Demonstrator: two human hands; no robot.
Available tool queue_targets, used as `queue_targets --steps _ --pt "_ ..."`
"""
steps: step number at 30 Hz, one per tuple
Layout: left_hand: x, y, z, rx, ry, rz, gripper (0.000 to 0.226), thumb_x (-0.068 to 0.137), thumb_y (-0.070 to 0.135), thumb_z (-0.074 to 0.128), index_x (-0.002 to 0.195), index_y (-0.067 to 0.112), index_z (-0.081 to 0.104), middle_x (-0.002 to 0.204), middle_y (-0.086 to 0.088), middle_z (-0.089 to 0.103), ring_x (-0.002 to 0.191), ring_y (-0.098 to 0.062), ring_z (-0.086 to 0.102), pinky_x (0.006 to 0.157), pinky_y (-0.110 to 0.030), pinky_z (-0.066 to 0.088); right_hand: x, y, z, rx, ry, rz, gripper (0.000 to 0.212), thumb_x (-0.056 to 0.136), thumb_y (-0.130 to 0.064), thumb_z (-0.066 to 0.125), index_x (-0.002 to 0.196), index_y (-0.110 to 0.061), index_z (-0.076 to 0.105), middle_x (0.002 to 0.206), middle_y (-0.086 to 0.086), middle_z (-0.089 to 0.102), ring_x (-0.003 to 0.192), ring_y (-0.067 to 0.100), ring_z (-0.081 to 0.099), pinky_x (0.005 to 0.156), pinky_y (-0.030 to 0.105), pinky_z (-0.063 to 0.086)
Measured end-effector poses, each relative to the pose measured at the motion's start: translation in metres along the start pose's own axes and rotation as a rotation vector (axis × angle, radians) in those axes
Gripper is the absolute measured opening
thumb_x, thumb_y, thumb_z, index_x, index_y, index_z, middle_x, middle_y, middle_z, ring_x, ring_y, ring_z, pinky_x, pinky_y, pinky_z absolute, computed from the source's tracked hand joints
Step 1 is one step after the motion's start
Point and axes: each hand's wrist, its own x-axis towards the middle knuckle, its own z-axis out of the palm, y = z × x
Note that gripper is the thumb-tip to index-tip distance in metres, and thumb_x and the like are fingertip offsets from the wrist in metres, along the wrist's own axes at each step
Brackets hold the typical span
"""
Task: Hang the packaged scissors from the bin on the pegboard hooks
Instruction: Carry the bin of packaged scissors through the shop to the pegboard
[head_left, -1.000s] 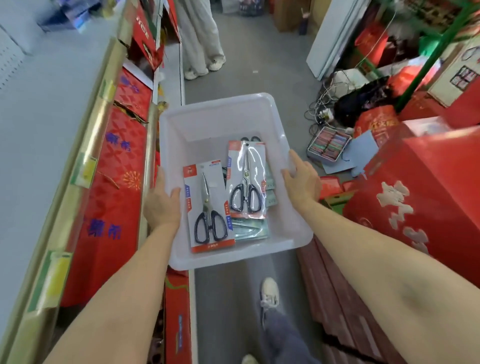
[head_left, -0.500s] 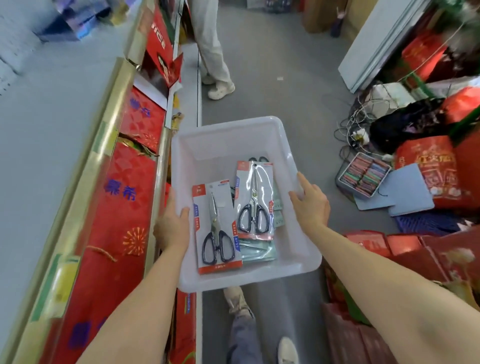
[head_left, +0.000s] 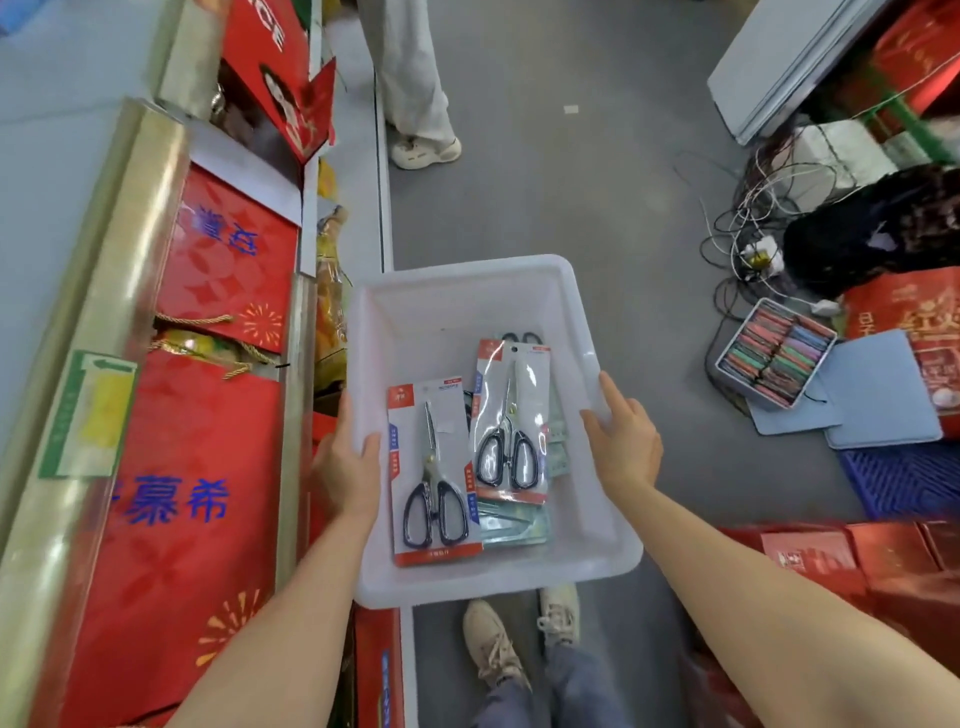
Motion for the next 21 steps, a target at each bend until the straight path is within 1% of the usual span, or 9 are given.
queue_targets --steps 2,4,8,11,15,17,19,21 --pt "0.013 -0.005 0.015 -0.038 0.004 -0.005 0.070 0.087 0.015 0.070 0.149 0.027 0.039 0.107 -0.023 0.067 0.095 -0.037 0.065 0.084 -0.042 0.052 0.018 -0.003 0.010 -0.014 -0.007 -0.015 0.055 0.095 -0.031 0.056 0.146 -0.035 0.037 0.091 0.001 0.048 0.074 0.022 0.049 0.068 0.029 0.037" --pt "0.023 -0.009 0.028 -0.017 0.014 -0.005 0.069 0.087 0.016 0.070 0.149 0.025 0.040 0.103 -0.024 0.067 0.092 -0.038 0.065 0.081 -0.042 0.053 0.032 -0.004 0.019 -0.034 -0.014 -0.036 0.056 0.095 -0.031 0.056 0.147 -0.034 0.036 0.092 0.002 0.049 0.074 0.022 0.049 0.068 0.030 0.036" --pt "0.036 -0.012 0.047 0.065 0.029 -0.032 0.068 0.089 0.024 0.069 0.149 0.030 0.039 0.099 -0.024 0.066 0.090 -0.042 0.064 0.079 -0.043 0.051 0.055 0.001 0.038 -0.051 -0.037 -0.056 0.056 0.096 -0.032 0.055 0.147 -0.035 0.034 0.094 0.004 0.050 0.075 0.024 0.052 0.067 0.030 0.036" --pt "0.038 -0.018 0.059 0.104 0.028 -0.043 0.069 0.089 0.026 0.068 0.150 0.034 0.036 0.098 -0.025 0.065 0.090 -0.043 0.063 0.080 -0.046 0.050 0.065 0.005 0.050 -0.066 -0.067 -0.050 0.056 0.096 -0.033 0.054 0.148 -0.036 0.033 0.095 0.002 0.049 0.074 0.022 0.049 0.068 0.029 0.035" --pt "0.038 -0.028 0.070 0.110 0.027 -0.044 0.068 0.091 0.025 0.066 0.151 0.034 0.034 0.100 -0.024 0.066 0.092 -0.042 0.063 0.078 -0.045 0.050 0.068 0.012 0.067 -0.077 -0.077 -0.046 0.056 0.096 -0.033 0.054 0.147 -0.035 0.034 0.098 0.006 0.052 0.075 0.025 0.052 0.069 0.031 0.039" --pt "0.041 -0.030 0.072 0.092 0.035 -0.029 0.066 0.092 0.024 0.065 0.150 0.031 0.036 0.105 -0.023 0.066 0.096 -0.042 0.063 0.079 -0.044 0.049 0.070 0.012 0.074 -0.083 -0.062 -0.063 0.055 0.096 -0.032 0.052 0.147 -0.034 0.033 0.097 0.006 0.052 0.075 0.027 0.053 0.070 0.033 0.041" --pt "0.047 -0.028 0.074 0.089 0.012 -0.026 0.065 0.093 0.024 0.063 0.151 0.031 0.034 0.108 -0.022 0.065 0.097 -0.041 0.062 0.079 -0.044 0.049 0.073 0.009 0.078 -0.084 -0.047 -0.073 0.055 0.096 -0.031 0.051 0.147 -0.034 0.033 0.094 0.005 0.049 0.073 0.029 0.052 0.069 0.034 0.041" --pt "0.052 -0.024 0.072 0.166 -0.019 -0.039 0.068 0.094 0.027 0.062 0.153 0.032 0.029 0.108 -0.021 0.063 0.096 -0.041 0.061 0.077 -0.045 0.048 0.076 0.006 0.079 -0.147 -0.027 -0.087 0.056 0.095 -0.030 0.053 0.148 -0.031 0.032 0.095 0.006 0.050 0.073 0.030 0.052 0.068 0.036 0.045"
